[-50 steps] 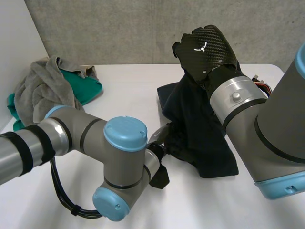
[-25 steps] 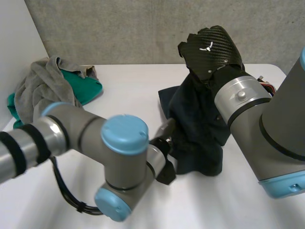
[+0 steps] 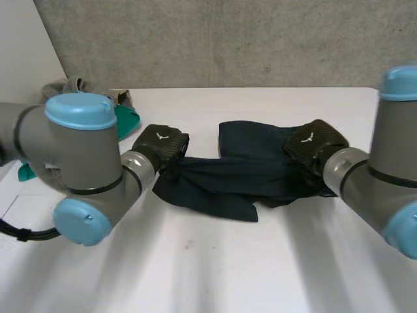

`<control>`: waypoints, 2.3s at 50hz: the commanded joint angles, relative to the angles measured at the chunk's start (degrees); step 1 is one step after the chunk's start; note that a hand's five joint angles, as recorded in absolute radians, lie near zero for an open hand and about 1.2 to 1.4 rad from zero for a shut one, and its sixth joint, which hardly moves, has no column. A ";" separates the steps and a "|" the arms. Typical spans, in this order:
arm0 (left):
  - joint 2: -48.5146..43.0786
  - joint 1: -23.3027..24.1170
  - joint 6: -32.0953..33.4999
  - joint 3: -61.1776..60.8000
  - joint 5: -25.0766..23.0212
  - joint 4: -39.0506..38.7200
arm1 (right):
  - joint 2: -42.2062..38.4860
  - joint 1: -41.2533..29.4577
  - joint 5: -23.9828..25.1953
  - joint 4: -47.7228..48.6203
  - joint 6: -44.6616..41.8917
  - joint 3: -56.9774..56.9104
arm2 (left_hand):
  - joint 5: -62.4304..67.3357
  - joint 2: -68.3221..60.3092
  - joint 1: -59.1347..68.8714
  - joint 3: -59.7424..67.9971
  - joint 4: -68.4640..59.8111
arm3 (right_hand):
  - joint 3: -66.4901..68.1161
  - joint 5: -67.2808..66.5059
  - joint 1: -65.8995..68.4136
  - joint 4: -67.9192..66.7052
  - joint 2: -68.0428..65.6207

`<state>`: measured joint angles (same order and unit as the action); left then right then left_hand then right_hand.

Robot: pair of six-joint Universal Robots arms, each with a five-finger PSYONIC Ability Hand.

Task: Fold the laundry.

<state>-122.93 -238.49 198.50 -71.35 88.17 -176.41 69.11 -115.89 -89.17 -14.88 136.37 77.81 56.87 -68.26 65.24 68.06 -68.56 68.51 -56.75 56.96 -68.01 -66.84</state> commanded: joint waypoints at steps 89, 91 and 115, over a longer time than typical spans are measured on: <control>0.57 0.83 16.74 -8.98 2.53 -15.81 | -11.54 -1.01 1.37 23.84 3.38 3.67 | -52.28 53.67 -50.66 -53.47 53.97 | 11.49 -13.25 23.04 -11.99 -13.16; 4.09 0.74 16.74 -11.43 2.62 -14.67 | -11.01 -1.01 1.28 23.76 4.43 4.11 | -52.11 53.50 -50.49 -53.30 53.80 | 11.49 -13.25 23.04 -11.99 -13.16; 6.92 -2.60 10.59 -23.75 2.18 -12.81 | -8.37 -0.65 1.37 23.76 6.81 7.36 | -29.93 31.32 -28.30 -31.12 31.62 | 11.49 -13.25 23.04 -11.99 -13.16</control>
<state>-112.74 -240.16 209.14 -96.44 90.47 -187.87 60.79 -116.52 -87.77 8.85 143.15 85.08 12.69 -22.43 22.17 22.50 -22.39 68.51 -57.63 56.96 -68.29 -67.50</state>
